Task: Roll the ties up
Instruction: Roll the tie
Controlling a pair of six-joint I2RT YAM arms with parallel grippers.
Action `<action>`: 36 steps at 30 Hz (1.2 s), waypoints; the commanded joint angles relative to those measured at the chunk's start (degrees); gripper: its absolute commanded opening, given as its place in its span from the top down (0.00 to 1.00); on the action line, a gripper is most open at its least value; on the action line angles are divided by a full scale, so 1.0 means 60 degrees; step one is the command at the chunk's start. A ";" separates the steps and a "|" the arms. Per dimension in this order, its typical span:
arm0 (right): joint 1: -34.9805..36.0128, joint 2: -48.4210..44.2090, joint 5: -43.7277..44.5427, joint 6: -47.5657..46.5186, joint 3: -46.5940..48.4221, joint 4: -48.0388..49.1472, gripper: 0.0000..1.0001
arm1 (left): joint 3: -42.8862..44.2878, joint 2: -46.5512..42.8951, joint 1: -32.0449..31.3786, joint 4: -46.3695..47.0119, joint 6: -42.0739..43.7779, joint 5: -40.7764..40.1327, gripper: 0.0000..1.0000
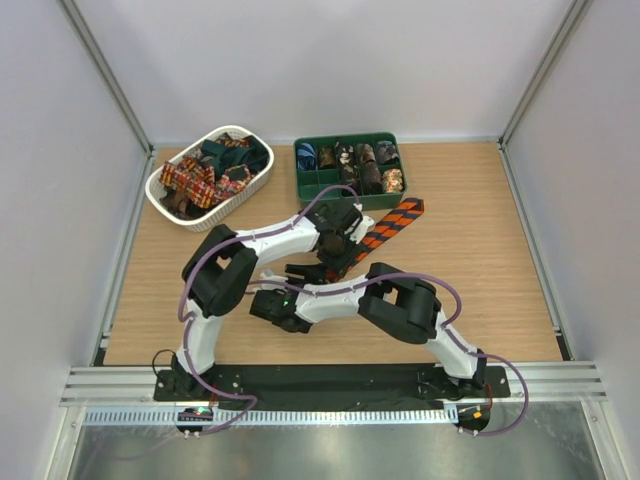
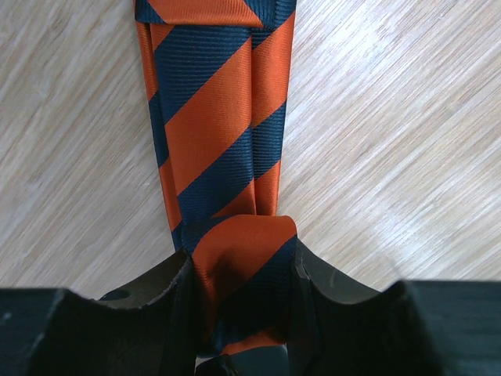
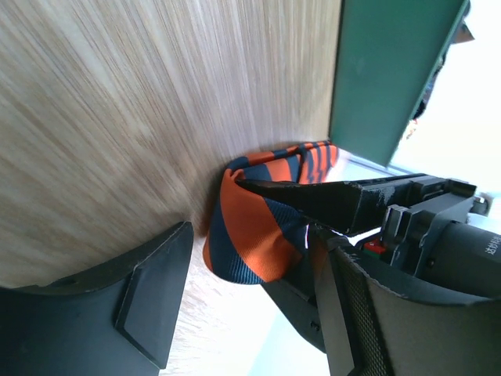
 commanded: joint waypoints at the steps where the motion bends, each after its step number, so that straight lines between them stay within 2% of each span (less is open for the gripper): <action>1: -0.0268 0.0647 -0.0340 0.0440 0.0103 -0.0655 0.31 | -0.0990 0.1498 -0.0380 -0.3509 -0.0355 0.0917 0.99; 10: -0.0297 0.0779 -0.0018 0.0690 -0.0205 -0.0803 0.33 | -0.0492 0.1791 -0.0409 -0.4608 -0.0165 0.0902 0.99; 15: -0.0371 0.0911 0.0129 0.0749 -0.0205 -0.0847 0.34 | -0.0681 0.1821 -0.0439 -0.4727 -0.0106 0.0946 0.99; 19: -0.0488 0.1013 0.0319 0.0953 -0.0132 -0.1022 0.39 | -0.0857 0.1791 -0.0482 -0.4726 -0.0091 0.1005 0.99; 22: -0.0634 0.1247 0.0568 0.1187 0.0102 -0.1373 0.49 | -0.0989 0.1849 -0.0497 -0.4726 -0.0047 0.1063 0.99; 26: -0.0679 0.1351 0.0554 0.1320 0.0176 -0.1433 0.51 | -0.1063 0.1879 -0.0511 -0.4697 0.0011 0.1092 0.99; 27: -0.0693 0.1365 0.0525 0.1335 0.0190 -0.1462 0.54 | -0.1063 0.1894 -0.0497 -0.4712 0.0011 0.1078 0.98; 31: -0.0679 0.1219 0.0437 0.1525 0.0278 -0.1521 0.83 | -0.1048 0.1850 -0.0512 -0.4668 0.0011 0.1005 0.98; 35: -0.0679 0.0868 0.0174 0.1657 0.0351 -0.1550 0.95 | -0.0946 0.1835 -0.0512 -0.4595 -0.0032 0.0800 0.94; 36: -0.0664 0.0708 0.0100 0.1671 0.0366 -0.1550 0.97 | -0.0931 0.1792 -0.0512 -0.4537 -0.0033 0.0771 0.89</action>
